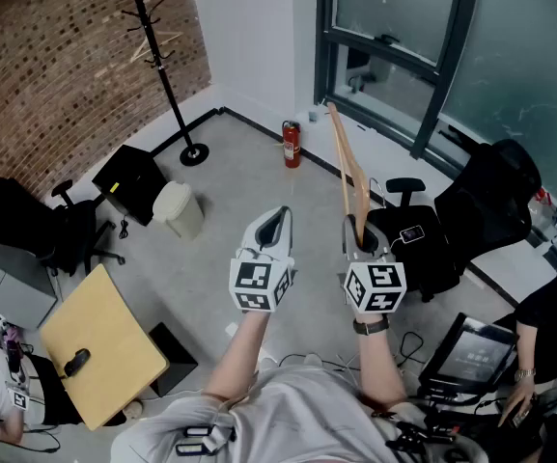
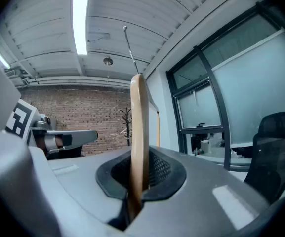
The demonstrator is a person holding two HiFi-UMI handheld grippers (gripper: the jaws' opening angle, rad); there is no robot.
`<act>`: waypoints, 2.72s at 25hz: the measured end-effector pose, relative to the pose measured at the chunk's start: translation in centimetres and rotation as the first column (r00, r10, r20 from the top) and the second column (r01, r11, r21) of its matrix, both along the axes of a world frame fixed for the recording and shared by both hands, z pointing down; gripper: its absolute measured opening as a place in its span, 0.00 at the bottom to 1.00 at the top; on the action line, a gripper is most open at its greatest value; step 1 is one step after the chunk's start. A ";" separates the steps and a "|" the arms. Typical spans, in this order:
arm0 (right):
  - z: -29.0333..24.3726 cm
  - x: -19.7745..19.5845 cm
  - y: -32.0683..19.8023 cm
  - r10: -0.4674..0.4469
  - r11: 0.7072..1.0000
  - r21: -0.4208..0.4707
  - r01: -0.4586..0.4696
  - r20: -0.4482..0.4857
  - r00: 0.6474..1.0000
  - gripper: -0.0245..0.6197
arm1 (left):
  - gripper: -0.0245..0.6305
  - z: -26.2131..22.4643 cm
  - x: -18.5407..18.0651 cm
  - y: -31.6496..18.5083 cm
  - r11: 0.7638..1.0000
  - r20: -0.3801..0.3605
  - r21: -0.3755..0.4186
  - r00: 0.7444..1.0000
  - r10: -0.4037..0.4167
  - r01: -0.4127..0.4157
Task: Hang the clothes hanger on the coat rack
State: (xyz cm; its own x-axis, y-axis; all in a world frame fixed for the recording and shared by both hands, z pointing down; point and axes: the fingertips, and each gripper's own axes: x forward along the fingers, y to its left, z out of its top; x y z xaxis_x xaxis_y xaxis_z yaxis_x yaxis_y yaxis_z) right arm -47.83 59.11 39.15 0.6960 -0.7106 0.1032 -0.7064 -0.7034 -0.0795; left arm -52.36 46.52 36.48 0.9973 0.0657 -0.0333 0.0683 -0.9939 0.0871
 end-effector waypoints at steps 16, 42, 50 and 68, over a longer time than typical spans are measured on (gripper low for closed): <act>-1.5 -1.8 -11.2 -0.028 1.000 -0.004 0.028 -0.040 0.999 0.04 | 0.04 0.0 -3.8 -9.6 0.999 -0.019 0.006 0.998 -0.052 0.052; 2.5 6.1 -15.7 -0.089 0.996 -0.017 0.089 0.025 0.996 0.04 | 0.04 2.9 5.0 -13.8 0.996 -0.002 -0.021 0.997 -0.083 0.082; 1.5 15.3 -16.3 -0.120 0.993 -0.003 0.120 0.000 0.993 0.04 | 0.04 0.6 14.1 -13.0 0.996 -0.052 0.032 0.995 -0.086 0.088; 7.3 26.4 -14.3 -0.198 0.979 -0.042 0.202 0.074 0.977 0.04 | 0.04 5.6 28.0 -10.0 0.995 0.006 -0.096 1.000 -0.009 0.009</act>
